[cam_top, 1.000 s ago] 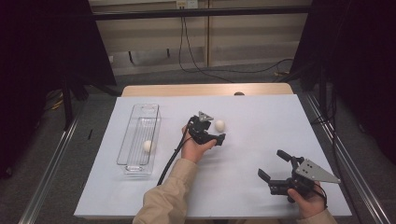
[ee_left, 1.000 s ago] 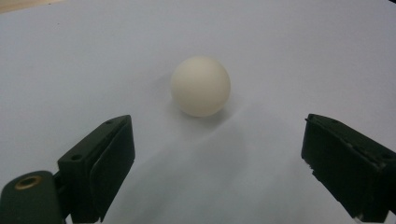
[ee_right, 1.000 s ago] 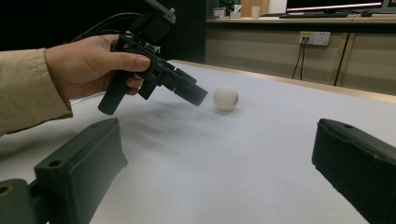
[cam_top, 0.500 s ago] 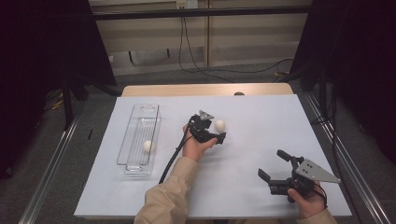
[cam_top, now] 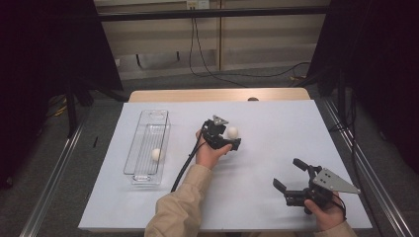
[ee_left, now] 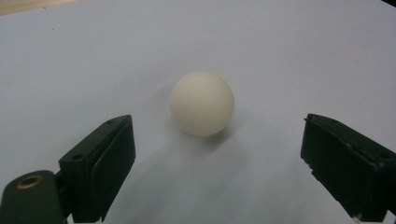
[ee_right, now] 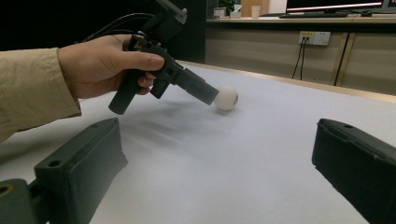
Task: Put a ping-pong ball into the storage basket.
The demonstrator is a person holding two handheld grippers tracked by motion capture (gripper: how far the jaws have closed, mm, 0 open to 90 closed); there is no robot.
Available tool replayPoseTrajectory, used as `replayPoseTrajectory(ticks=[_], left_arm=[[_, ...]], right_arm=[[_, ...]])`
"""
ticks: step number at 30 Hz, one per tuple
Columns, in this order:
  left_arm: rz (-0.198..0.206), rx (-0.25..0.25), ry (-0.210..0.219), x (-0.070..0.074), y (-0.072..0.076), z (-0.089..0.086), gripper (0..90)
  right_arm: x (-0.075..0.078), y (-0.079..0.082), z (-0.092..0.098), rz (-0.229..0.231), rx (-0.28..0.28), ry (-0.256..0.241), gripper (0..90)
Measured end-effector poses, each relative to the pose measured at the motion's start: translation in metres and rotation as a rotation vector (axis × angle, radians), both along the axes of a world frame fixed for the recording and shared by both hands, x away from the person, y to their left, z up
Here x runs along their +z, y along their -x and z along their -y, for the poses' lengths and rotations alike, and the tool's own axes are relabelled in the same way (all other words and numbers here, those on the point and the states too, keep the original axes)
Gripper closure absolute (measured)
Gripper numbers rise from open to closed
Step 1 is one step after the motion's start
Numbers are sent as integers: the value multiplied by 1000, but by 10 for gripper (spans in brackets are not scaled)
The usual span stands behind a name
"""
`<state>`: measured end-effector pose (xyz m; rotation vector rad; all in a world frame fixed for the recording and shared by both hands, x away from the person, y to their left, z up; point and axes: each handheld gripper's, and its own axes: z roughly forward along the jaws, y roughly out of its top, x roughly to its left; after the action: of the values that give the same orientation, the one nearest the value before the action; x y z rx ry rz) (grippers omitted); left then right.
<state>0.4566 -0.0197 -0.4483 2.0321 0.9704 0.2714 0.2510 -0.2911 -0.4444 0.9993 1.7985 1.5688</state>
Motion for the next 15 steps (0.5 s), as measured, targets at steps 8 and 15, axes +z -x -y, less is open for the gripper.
replayPoseTrajectory(ticks=[8,15], left_arm=[[1,-3,-6,0,-2,2,104],[1,4,-6,-3,-5,3,107]], right_arm=[[0,0,0,1,0,-1,14],[0,0,0,1,0,0,14]])
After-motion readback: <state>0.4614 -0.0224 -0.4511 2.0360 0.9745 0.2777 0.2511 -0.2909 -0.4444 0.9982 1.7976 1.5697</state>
